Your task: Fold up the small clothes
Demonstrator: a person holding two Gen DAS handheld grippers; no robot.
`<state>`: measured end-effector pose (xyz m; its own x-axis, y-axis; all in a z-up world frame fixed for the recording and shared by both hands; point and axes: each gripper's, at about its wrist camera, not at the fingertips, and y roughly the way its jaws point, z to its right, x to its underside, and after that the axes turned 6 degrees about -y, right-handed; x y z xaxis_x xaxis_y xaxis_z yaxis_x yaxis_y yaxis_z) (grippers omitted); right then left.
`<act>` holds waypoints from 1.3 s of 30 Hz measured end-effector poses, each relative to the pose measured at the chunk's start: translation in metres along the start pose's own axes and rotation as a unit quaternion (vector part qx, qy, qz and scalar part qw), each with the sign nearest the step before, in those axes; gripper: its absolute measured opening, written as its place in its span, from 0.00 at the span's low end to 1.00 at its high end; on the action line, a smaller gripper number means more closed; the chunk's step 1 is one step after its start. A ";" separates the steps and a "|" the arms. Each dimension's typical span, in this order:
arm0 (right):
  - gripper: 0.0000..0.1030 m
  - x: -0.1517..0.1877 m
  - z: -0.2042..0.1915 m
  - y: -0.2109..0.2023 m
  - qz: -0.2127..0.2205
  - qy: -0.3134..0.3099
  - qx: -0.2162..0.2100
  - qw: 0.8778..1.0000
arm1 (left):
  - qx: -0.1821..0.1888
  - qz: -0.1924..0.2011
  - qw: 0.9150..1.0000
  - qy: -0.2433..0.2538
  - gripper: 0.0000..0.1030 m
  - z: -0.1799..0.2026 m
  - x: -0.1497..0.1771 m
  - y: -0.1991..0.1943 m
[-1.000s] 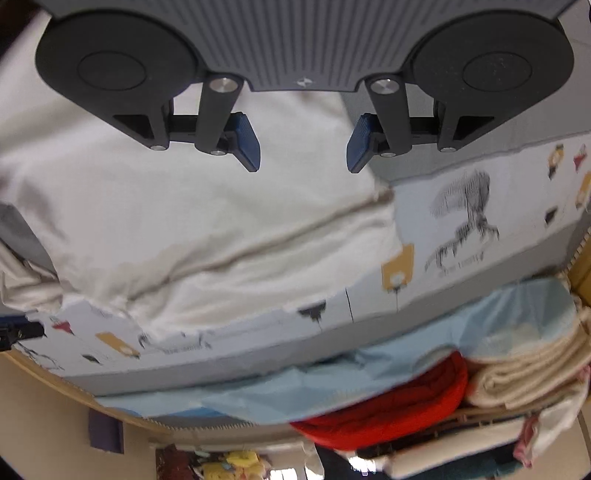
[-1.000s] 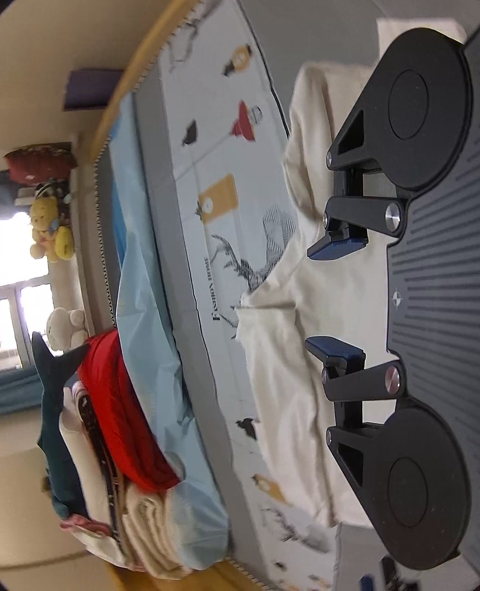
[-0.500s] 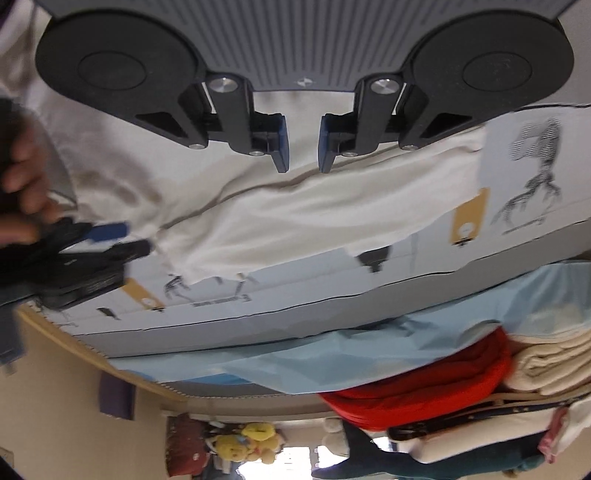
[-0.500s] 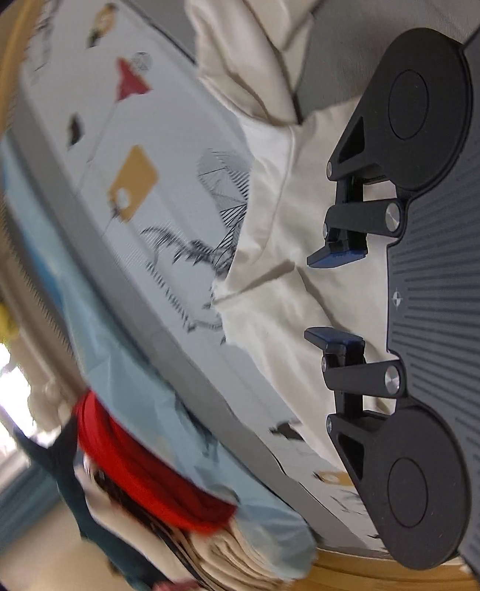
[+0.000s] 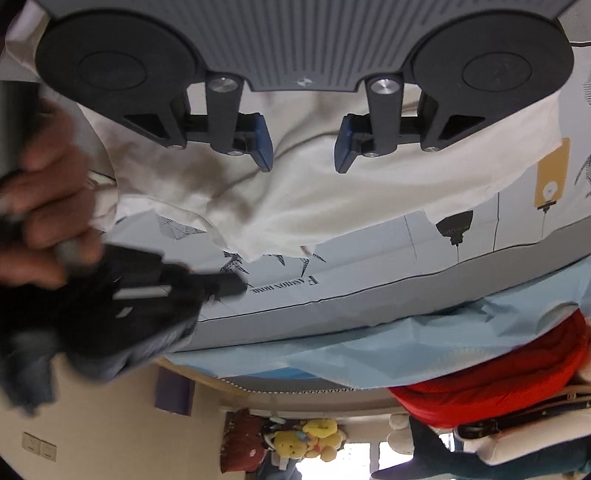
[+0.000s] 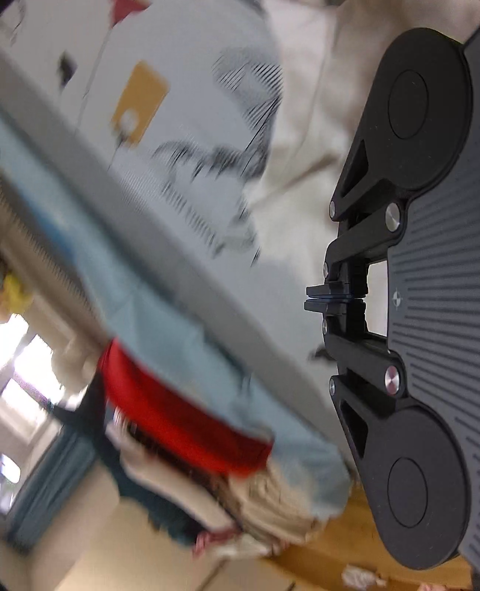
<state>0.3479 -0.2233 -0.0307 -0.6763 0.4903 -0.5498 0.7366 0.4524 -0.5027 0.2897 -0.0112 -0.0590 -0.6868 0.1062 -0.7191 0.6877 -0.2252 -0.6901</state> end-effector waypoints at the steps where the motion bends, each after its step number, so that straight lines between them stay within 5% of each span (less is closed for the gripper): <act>1: 0.00 -0.003 -0.005 -0.004 0.003 -0.002 -0.011 1.000 | -0.001 -0.004 1.000 -0.003 0.40 0.000 -0.001 0.006; 3: 0.00 -0.007 -0.009 -0.010 0.007 -0.009 -0.006 1.000 | -0.005 -0.012 1.000 0.001 0.40 0.004 -0.003 0.016; 6: 0.05 -0.004 0.007 -0.007 -0.009 0.001 0.069 0.998 | -0.021 -0.030 0.999 -0.004 0.40 0.004 -0.004 0.025; 9: 0.23 0.004 0.038 0.009 -0.038 0.009 0.132 0.991 | -0.007 -0.030 0.999 -0.020 0.40 0.000 -0.006 0.028; 11: 0.27 0.009 0.051 0.017 -0.057 0.027 0.136 0.989 | -0.004 -0.027 0.999 -0.020 0.40 0.000 -0.007 0.028; 17: 0.26 0.017 0.055 0.032 -0.069 0.049 0.099 0.991 | 0.019 -0.030 0.999 -0.022 0.40 0.003 -0.006 0.032; 19: 0.03 0.016 0.052 0.032 -0.056 0.041 0.099 0.993 | 0.031 -0.028 0.999 -0.017 0.40 0.006 -0.005 0.033; 21: 0.03 0.012 0.049 0.032 -0.042 0.036 0.089 0.995 | 0.039 -0.025 0.999 -0.015 0.40 0.010 -0.004 0.033; 31: 0.03 -0.010 -0.010 0.009 -0.035 -0.017 -0.109 0.993 | 0.022 0.015 0.998 -0.052 0.39 -0.001 -0.017 0.033; 32: 0.03 -0.011 -0.015 0.009 -0.040 -0.026 -0.122 0.991 | 0.019 0.018 0.998 -0.058 0.37 -0.005 -0.019 0.031; 35: 0.03 -0.012 -0.028 0.010 -0.055 -0.046 -0.157 0.985 | -0.002 0.022 0.997 -0.073 0.08 -0.020 -0.024 0.026; 39: 0.04 -0.011 -0.038 0.013 -0.070 -0.066 -0.178 0.979 | -0.044 0.037 0.994 -0.091 0.05 -0.052 -0.029 0.011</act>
<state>0.3654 -0.1941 -0.0055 -0.7474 0.3153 -0.5847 0.5730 0.7513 -0.3274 0.3292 0.0341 -0.0499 -0.6589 -0.0869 -0.7472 0.7507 -0.1391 -0.6459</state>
